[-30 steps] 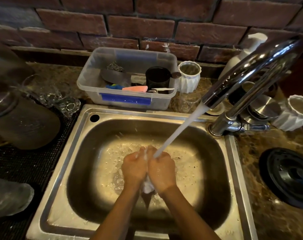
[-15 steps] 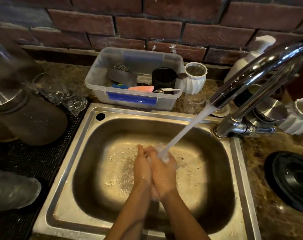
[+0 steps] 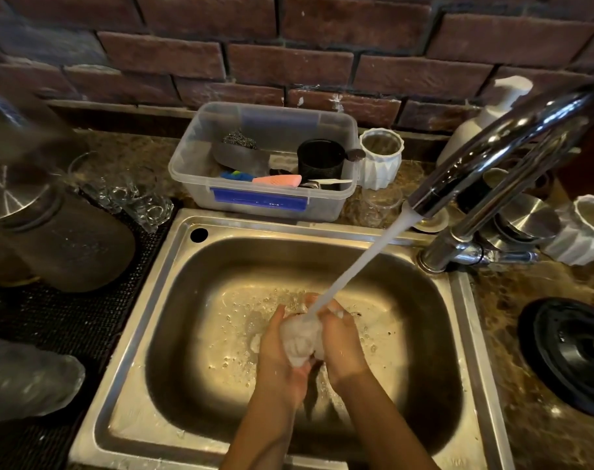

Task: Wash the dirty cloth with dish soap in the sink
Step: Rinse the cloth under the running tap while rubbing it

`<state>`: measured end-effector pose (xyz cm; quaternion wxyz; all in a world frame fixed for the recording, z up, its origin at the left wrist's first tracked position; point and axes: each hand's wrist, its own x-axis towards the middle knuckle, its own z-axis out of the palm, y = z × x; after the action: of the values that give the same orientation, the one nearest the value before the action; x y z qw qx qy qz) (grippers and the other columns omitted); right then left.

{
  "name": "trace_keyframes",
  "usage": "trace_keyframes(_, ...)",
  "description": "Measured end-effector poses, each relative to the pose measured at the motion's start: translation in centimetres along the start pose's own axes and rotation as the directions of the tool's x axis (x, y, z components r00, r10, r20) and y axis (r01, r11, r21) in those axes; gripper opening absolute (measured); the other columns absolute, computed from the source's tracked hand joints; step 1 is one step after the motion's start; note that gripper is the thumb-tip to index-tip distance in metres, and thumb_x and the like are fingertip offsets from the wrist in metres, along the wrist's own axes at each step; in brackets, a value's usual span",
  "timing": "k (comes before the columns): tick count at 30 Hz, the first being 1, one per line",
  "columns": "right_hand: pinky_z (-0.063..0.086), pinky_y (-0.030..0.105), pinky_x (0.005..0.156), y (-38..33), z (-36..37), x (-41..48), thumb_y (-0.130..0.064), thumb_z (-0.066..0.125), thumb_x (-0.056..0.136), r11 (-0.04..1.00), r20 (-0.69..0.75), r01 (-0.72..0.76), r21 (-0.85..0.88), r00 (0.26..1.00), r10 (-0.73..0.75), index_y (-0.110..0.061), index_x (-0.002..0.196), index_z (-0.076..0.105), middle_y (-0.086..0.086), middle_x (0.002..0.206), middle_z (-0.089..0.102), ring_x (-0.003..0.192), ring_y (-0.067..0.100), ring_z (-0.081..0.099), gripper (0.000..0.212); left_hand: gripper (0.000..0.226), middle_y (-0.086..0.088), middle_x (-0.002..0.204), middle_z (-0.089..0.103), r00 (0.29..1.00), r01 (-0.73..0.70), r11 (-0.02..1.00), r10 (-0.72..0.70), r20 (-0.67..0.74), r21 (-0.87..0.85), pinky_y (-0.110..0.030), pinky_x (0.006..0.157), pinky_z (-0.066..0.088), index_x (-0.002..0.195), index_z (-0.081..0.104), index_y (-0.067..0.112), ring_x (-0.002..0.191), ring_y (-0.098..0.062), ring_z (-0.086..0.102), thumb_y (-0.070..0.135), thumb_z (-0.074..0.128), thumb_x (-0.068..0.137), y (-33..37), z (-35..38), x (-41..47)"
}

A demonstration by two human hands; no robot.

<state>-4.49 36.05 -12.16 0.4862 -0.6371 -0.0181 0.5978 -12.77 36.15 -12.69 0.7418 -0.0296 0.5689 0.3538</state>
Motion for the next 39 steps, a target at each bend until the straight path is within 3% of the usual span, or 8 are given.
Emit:
trace_keyframes(3, 0.051, 0.025, 0.053, 1.0, -0.4, -0.8, -0.015, 0.047, 0.105, 0.996, 0.037, 0.065, -0.064, 0.997, -0.063, -0.022, 0.125, 0.068, 0.007, 0.103, 0.078, 0.074, 0.016, 0.073, 0.03, 0.055, -0.018, 0.105, 0.076, 0.992, -0.127, 0.992, 0.128, -0.014, 0.024, -0.037, 0.072, 0.055, 0.111, 0.075, 0.004, 0.091, -0.032, 0.073, 0.05, 0.077, 0.08, 0.1, 1.4, 0.3)
trace_keyframes(7, 0.058, 0.034, 0.073, 1.1, 0.6, -1.4, -0.04, 0.057, 0.101, 0.999, 0.003, 0.013, -0.036, 1.0, -0.013, -0.022, 0.105, 0.079, 0.004, 0.095, 0.082, 0.095, 0.022, 0.076, 0.029, 0.022, -0.015, 0.085, 0.08, 0.946, -0.302, 0.934, 0.318, -0.059, 0.19, -0.034, 0.068, 0.061, 0.096, 0.078, 0.006, 0.078, -0.028, 0.079, 0.025, 0.079, 0.085, -0.6, 3.0, -0.4)
trace_keyframes(14, 0.062, 0.048, 0.086, 1.5, 1.0, -1.7, -0.043, 0.058, 0.099, 0.991, -0.087, 0.015, -0.133, 0.996, -0.027, -0.022, 0.088, 0.081, 0.004, 0.082, 0.081, 0.086, 0.024, 0.077, 0.033, 0.04, -0.013, 0.075, 0.078, 0.942, -0.231, 0.952, 0.27, -0.2, 0.2, -0.029, 0.054, 0.058, 0.084, 0.074, 0.002, 0.06, -0.024, 0.075, 0.042, 0.078, 0.085, 0.0, 3.1, 0.3)
trace_keyframes(21, 0.062, 0.039, 0.082, 1.2, 0.1, -2.3, -0.047, 0.06, 0.096, 0.978, 0.004, -0.008, -0.207, 1.0, 0.009, -0.025, 0.094, 0.079, 0.002, 0.095, 0.081, 0.091, 0.019, 0.075, 0.029, 0.047, -0.01, 0.082, 0.072, 0.939, -0.192, 0.927, 0.269, -0.215, 0.322, -0.029, 0.058, 0.049, 0.095, 0.071, 0.001, 0.068, -0.023, 0.068, 0.043, 0.052, 0.101, 0.4, 3.7, 1.4)
trace_keyframes(24, 0.063, 0.032, 0.086, 0.6, -1.2, -1.7, -0.025, 0.067, 0.093, 0.881, 0.068, 0.243, -0.405, 0.969, -0.236, -0.025, 0.113, 0.073, -0.003, 0.105, 0.079, 0.094, 0.007, 0.074, 0.022, 0.05, -0.012, 0.083, 0.075, 0.995, -0.091, 0.97, 0.1, -0.03, 0.223, -0.034, 0.066, 0.055, 0.105, 0.07, 0.004, 0.077, -0.026, 0.072, 0.05, 0.051, 0.098, -0.2, 2.9, 1.5)
trace_keyframes(28, 0.056, 0.023, 0.095, 0.0, -3.5, -1.3, -0.018, 0.075, 0.078, 0.729, 0.321, 0.532, -0.43, 0.845, -0.428, -0.033, 0.139, 0.057, -0.017, 0.127, 0.069, 0.118, 0.003, 0.065, 0.066, 0.05, -0.017, 0.104, 0.076, 0.973, 0.103, 0.991, -0.117, 0.2, 0.08, -0.045, 0.089, 0.057, 0.12, 0.071, 0.008, 0.1, -0.032, 0.072, 0.047, 0.069, 0.089, 0.5, 1.3, 1.0)
trace_keyframes(34, 0.06, 0.04, 0.093, 0.7, -1.2, -2.1, -0.043, 0.058, 0.098, 0.97, 0.0, 0.154, -0.188, 0.988, -0.156, -0.026, 0.111, 0.076, -0.004, 0.102, 0.081, 0.097, 0.016, 0.076, 0.028, 0.069, -0.021, 0.099, 0.073, 0.998, -0.035, 0.991, 0.042, 0.052, -0.127, -0.042, 0.072, 0.061, 0.128, 0.062, 0.0, 0.09, -0.035, 0.073, 0.043, 0.082, 0.077, -0.8, 2.3, 0.8)
trace_keyframes(39, 0.055, 0.029, 0.067, 0.6, -0.5, -1.9, -0.041, 0.068, 0.092, 0.89, -0.197, 0.205, -0.408, 0.932, -0.305, -0.021, 0.081, 0.072, -0.008, 0.077, 0.074, 0.078, 0.012, 0.069, 0.022, 0.057, -0.016, 0.1, 0.076, 0.954, -0.178, 0.98, 0.193, -0.228, 0.085, -0.037, 0.069, 0.061, 0.107, 0.072, 0.006, 0.086, -0.03, 0.075, 0.055, 0.078, 0.079, -1.3, 2.9, 1.8)
